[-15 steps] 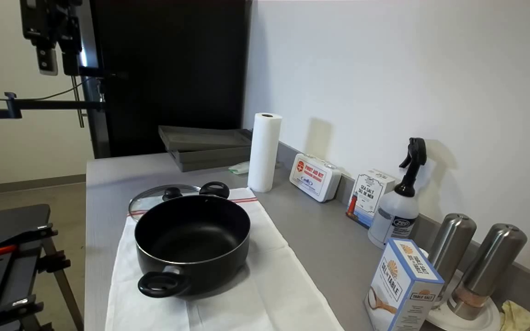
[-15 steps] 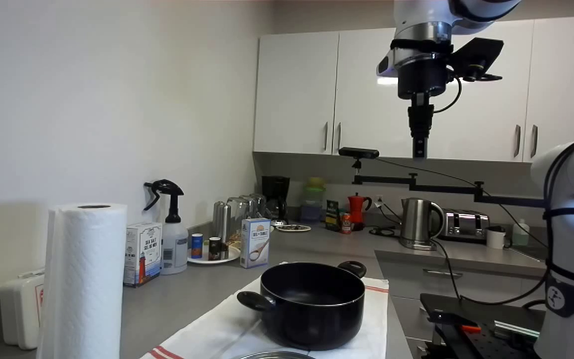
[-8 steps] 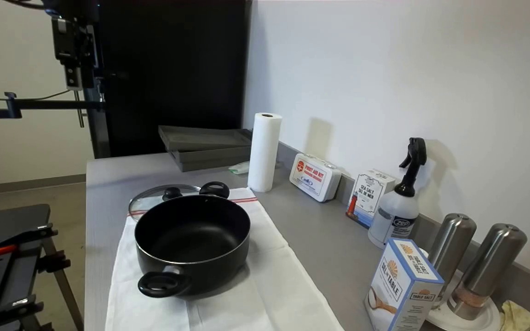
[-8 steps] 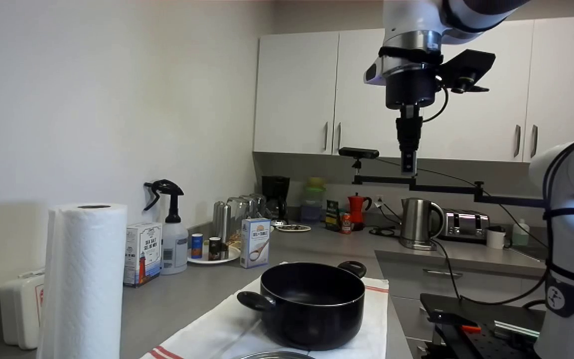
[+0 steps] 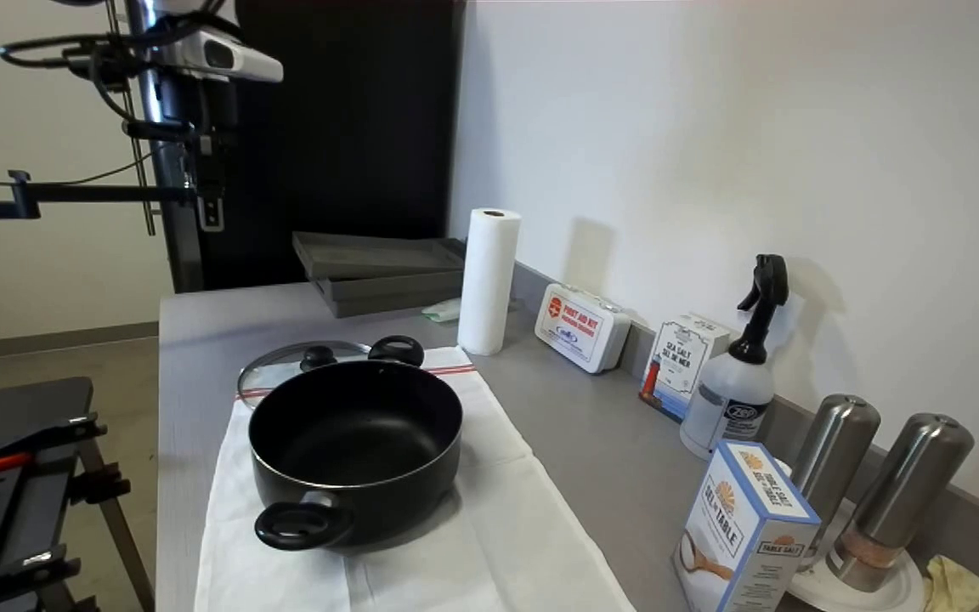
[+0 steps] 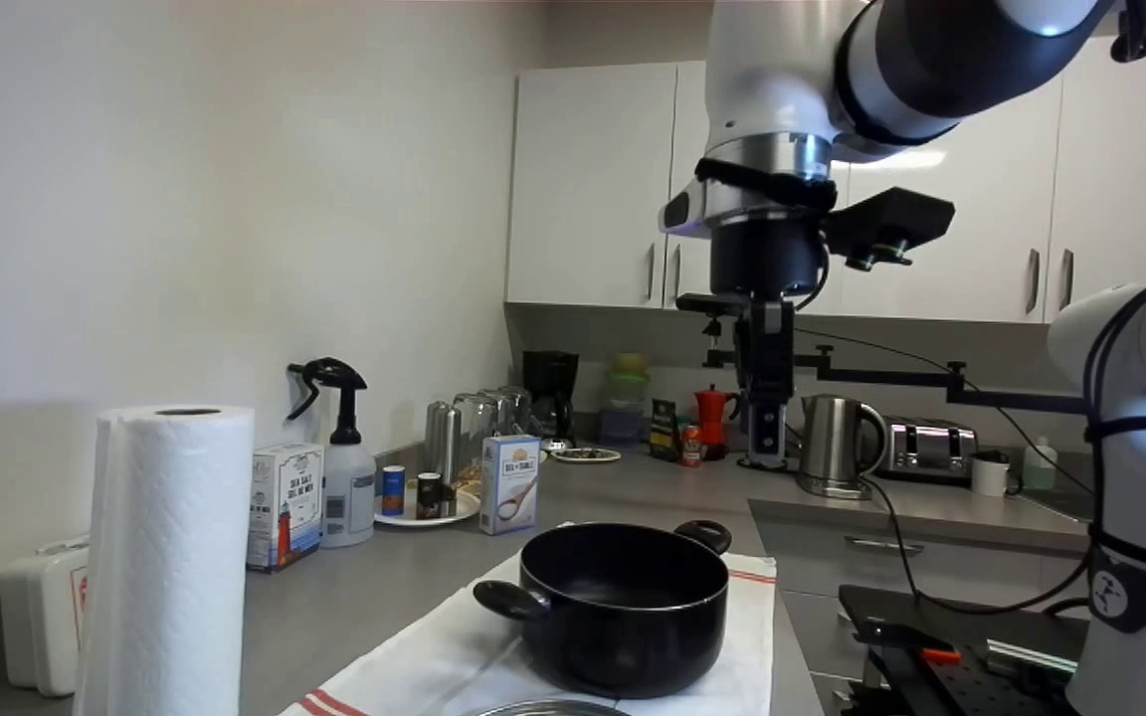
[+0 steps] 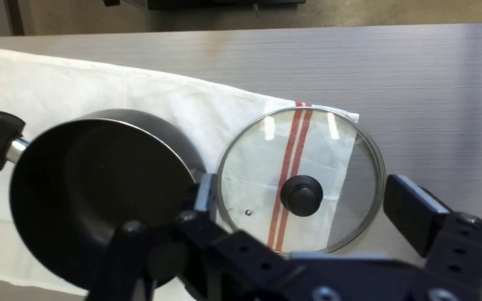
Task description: Cover the pot
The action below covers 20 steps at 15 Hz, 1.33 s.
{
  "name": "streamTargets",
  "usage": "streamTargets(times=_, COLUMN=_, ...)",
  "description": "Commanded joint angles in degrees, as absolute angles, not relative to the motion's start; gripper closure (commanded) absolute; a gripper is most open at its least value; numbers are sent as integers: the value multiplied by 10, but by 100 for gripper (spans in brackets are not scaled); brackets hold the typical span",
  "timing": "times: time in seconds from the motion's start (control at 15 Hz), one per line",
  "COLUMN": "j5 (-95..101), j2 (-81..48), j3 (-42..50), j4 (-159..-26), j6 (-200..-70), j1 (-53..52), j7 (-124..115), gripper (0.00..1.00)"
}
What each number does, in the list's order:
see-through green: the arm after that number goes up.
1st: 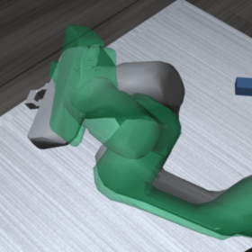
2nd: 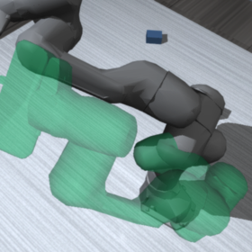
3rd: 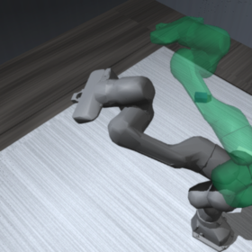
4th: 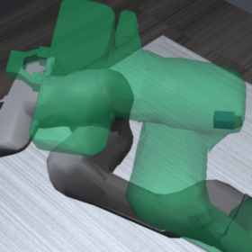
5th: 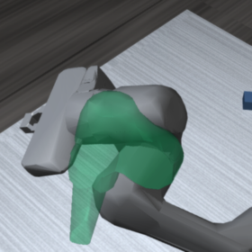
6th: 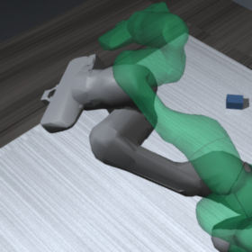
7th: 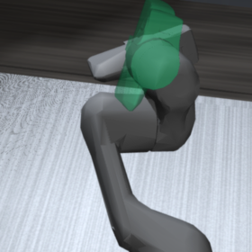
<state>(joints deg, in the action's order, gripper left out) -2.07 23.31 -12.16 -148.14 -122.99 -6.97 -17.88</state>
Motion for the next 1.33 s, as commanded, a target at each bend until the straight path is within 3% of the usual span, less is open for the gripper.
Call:
streamTargets(times=0.0, j5=-22, j2=120, j3=-125, j4=-1441, j6=-1294, j1=-79, j7=-152, gripper=0)
streamTargets(times=0.67, j5=7, j2=-122, j3=-111, j4=-1328, j6=-1393, j1=-92, j7=-104, gripper=0)
streamTargets(times=1.27, j5=14, j2=-241, j3=-90, j4=-1262, j6=-1428, j1=-95, j7=-69, gripper=0)
